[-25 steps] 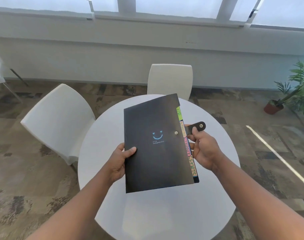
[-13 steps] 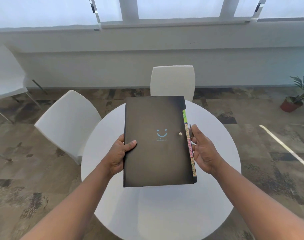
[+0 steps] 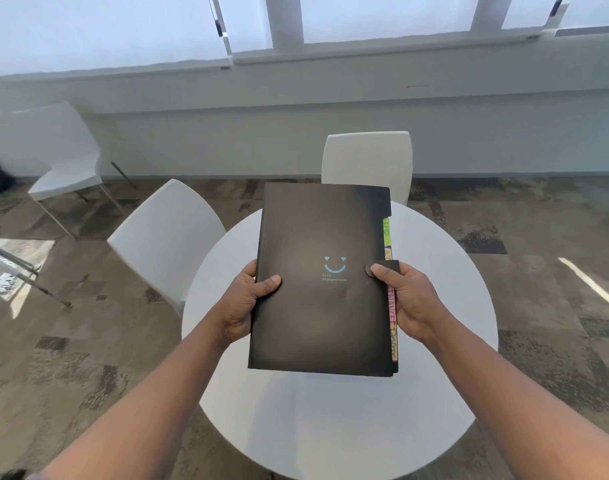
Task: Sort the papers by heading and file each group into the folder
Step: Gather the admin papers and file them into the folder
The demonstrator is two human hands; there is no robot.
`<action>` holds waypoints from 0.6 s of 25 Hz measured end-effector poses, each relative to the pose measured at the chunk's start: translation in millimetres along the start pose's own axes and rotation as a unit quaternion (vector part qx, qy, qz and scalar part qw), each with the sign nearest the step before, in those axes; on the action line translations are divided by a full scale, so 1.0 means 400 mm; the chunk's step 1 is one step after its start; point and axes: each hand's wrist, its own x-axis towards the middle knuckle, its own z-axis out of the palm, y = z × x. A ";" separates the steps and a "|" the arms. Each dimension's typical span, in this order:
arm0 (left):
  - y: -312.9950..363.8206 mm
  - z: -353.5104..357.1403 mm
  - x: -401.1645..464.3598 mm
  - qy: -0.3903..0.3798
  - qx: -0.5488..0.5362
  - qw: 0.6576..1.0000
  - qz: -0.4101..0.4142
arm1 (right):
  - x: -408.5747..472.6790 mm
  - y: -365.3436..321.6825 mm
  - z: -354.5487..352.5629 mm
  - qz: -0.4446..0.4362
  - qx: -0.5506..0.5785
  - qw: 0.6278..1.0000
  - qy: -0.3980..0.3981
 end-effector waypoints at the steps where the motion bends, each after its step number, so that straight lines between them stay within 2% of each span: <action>1: -0.002 -0.001 -0.002 0.001 0.000 1.000 0.000 | -0.001 0.002 0.000 0.002 0.005 1.000 0.001; 15: -0.039 0.002 0.000 0.017 0.004 1.000 -0.001 | 0.014 0.032 -0.025 -0.013 -0.020 0.999 0.025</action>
